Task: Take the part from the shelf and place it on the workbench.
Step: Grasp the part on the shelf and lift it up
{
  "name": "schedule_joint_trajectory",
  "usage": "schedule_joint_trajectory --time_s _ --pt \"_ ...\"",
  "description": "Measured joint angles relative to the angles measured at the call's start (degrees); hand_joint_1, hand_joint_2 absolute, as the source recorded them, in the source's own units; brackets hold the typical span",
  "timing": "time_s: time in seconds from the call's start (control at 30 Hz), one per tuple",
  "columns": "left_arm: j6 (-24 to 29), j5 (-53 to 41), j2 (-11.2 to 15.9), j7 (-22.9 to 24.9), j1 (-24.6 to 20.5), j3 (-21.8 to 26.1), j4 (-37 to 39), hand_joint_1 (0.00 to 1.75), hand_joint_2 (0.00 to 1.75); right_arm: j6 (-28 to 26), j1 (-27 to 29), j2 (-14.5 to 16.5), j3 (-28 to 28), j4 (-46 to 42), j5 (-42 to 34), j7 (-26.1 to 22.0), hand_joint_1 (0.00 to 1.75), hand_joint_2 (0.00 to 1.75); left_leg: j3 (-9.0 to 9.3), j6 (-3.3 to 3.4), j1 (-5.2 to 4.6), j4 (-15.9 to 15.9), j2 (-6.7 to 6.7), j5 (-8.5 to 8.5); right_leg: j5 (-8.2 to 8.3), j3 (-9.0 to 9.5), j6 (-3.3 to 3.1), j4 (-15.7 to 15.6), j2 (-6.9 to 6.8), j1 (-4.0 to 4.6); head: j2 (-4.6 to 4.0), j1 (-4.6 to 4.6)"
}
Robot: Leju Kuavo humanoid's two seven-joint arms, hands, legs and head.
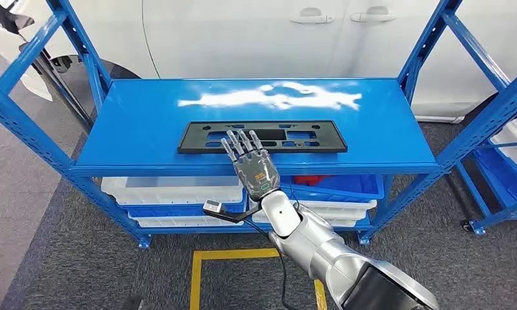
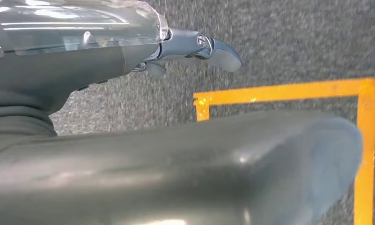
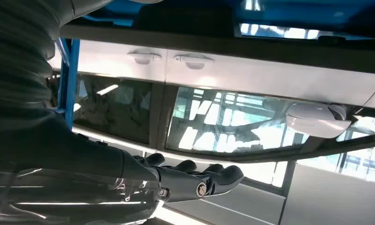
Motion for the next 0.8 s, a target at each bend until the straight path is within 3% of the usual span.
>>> schedule_joint_trajectory --time_s 0.1,0.13,0.17,0.23,0.3,0.4,0.47,0.5,0.6,0.63,0.67,0.7,0.73,0.8 --pt "-0.3 -0.1 0.0 0.0 0.2 0.2 0.0 0.00 0.00 0.8 -0.2 0.0 0.0 1.4 0.0 0.3 0.00 1.75 -0.04 0.08 -0.06 0.1 0.00 -0.02 -2.89 -3.79 0.28 8.0 -0.01 -0.19 0.00 0.00" --pt "-0.3 -0.1 0.0 0.0 0.2 0.3 0.0 0.00 0.00 1.2 -0.3 0.0 0.0 2.0 -0.1 0.4 0.00 1.75 -0.05 0.09 -0.07 0.1 -0.01 -0.04 -2.96 -4.60 0.36 9.6 -0.02 -0.27 0.00 0.00" --pt "-0.4 -0.2 0.0 0.0 0.3 0.3 0.0 0.00 0.00 1.5 -0.4 0.0 -0.1 2.6 -0.3 0.6 0.00 1.75 -0.04 0.06 -0.07 0.2 -0.03 -0.08 -1.92 -4.27 0.39 8.8 -0.03 -0.33 0.00 0.00" --pt "-0.4 -0.3 0.0 0.0 0.3 0.4 0.0 0.00 0.00 1.8 -1.1 0.0 -0.4 3.4 -0.7 0.9 0.00 1.75 -0.02 -0.17 -0.07 0.5 -0.07 -0.25 2.02 -0.72 0.15 1.1 -0.08 -0.38 0.00 0.00" --pt "-0.4 -0.6 0.1 0.0 0.3 0.4 0.0 0.00 0.00 2.0 -1.9 0.0 -0.7 4.0 -1.0 1.1 0.00 1.75 -0.16 -0.62 -0.26 0.8 -0.07 -0.45 4.51 2.42 -0.30 -5.7 -0.14 -0.22 0.00 0.00" --pt "-0.4 -0.7 0.1 0.1 0.4 0.5 0.0 0.00 0.00 2.6 -2.5 0.0 -1.5 4.8 -1.0 1.4 0.00 1.75 -0.27 -1.51 -0.29 0.8 -0.06 -0.46 4.83 2.91 -1.18 -7.1 -0.07 0.03 0.00 0.00" --pt "-0.4 -0.8 0.2 0.1 0.4 0.5 0.0 0.00 0.00 2.7 -2.8 -0.1 -1.9 5.1 -1.0 1.6 0.00 1.75 -0.72 -2.10 -0.16 2.0 -0.03 -1.43 5.08 3.07 -1.91 -7.5 -0.12 -0.12 0.00 0.00" --pt "-0.4 -0.8 0.2 0.1 0.4 0.5 0.0 0.00 0.00 2.8 -3.0 -0.1 -2.0 5.2 -1.0 1.6 0.00 1.75 -1.68 -2.35 -0.11 4.2 -0.02 -2.81 5.18 3.16 -2.21 -7.6 -0.16 -0.25 0.00 0.00" --pt "-0.4 -0.8 0.3 0.1 0.5 0.5 0.0 0.00 0.00 3.0 -3.3 -0.1 -2.3 5.7 -1.0 1.7 0.00 1.75 -6.88 -2.86 0.03 15.5 -0.01 -7.94 5.16 3.19 -2.54 -7.7 -0.19 -0.19 0.00 0.00" --pt "-0.5 -0.8 0.3 0.1 0.5 0.6 0.0 0.00 0.00 3.1 -3.3 -0.1 -2.4 5.8 -1.0 1.7 0.00 1.75 -7.93 -2.91 0.03 17.6 -0.01 -8.32 5.15 3.20 -2.55 -7.6 -0.18 -0.15 0.00 0.00" --pt "-0.5 -0.8 0.3 0.1 0.6 0.6 0.0 0.00 0.00 3.3 -3.3 -0.1 -2.5 6.0 -1.0 1.7 0.00 1.75 -7.93 -2.88 0.03 17.5 -0.01 -7.60 5.14 3.24 -2.54 -7.6 -0.16 -0.14 0.00 0.00" --pt "-0.5 -0.8 0.3 0.1 0.6 0.7 0.0 0.00 0.00 3.4 -3.4 -0.1 -2.6 6.1 -1.0 1.7 0.00 1.75 -6.69 -2.77 0.03 14.9 0.00 -5.82 5.10 3.34 -2.48 -7.6 -0.12 -0.14 0.00 0.00" --pt "-0.5 -0.8 0.3 0.1 0.6 0.8 0.0 0.00 0.00 3.4 -3.4 0.0 -2.7 6.2 -1.0 1.7 0.00 1.75 -4.62 -2.59 0.03 10.7 0.00 -3.59 5.03 3.46 -2.39 -7.6 -0.07 -0.14 0.00 0.00" --pt "-0.5 -0.8 0.3 0.1 0.5 1.0 0.0 0.00 0.00 3.5 -3.6 0.0 -2.9 6.2 -1.0 1.7 0.00 1.75 -0.83 -2.11 -0.16 3.1 -0.03 -0.93 4.90 3.54 -1.97 -7.5 0.01 0.07 0.00 0.00"
